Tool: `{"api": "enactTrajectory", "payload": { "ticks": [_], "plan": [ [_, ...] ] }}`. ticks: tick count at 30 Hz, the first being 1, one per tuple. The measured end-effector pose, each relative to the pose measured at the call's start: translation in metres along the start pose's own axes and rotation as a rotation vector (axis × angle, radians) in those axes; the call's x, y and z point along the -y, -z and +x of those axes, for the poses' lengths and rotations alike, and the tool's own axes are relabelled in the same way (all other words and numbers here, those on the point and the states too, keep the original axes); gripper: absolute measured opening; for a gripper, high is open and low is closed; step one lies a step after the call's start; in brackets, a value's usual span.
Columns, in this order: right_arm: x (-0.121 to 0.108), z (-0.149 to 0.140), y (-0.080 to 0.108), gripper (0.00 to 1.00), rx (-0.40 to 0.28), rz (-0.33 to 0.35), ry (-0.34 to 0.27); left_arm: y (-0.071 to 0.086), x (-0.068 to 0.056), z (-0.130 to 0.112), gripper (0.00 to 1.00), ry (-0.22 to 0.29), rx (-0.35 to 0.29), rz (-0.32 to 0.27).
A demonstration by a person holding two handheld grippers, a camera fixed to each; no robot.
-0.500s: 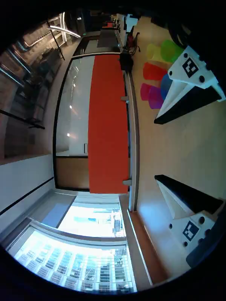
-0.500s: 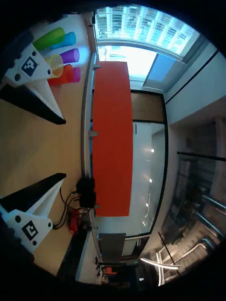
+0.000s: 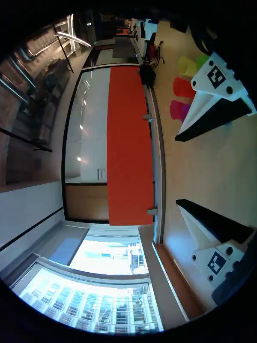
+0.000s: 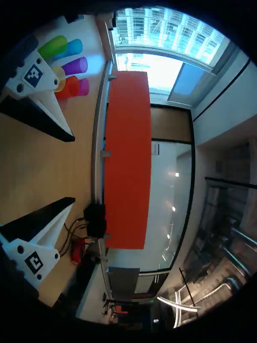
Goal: Pour water
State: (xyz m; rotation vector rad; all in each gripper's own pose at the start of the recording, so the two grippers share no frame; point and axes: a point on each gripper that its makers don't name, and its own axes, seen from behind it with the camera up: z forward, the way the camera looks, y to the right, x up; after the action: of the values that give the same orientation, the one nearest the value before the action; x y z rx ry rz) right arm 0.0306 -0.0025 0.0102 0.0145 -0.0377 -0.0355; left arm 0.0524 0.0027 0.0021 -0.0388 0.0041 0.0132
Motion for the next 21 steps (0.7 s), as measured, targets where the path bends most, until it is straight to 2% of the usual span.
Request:
{"api": "enactTrajectory", "payload": {
  "ticks": [6, 12, 21],
  "plan": [
    [-0.001, 0.030, -0.004, 1.00, 0.009, 0.004, 0.028, -0.006, 0.001, 0.030, 1.00, -0.006, -0.003, -0.026],
    [0.006, 0.067, -0.006, 1.00, 0.001, 0.037, 0.025, -0.014, 0.007, 0.060, 1.00, -0.021, -0.004, -0.031],
    [0.015, 0.120, -0.013, 1.00, -0.007, 0.078, 0.030, -0.027, 0.005, 0.108, 1.00, -0.027, -0.002, -0.074]
  ]
}}
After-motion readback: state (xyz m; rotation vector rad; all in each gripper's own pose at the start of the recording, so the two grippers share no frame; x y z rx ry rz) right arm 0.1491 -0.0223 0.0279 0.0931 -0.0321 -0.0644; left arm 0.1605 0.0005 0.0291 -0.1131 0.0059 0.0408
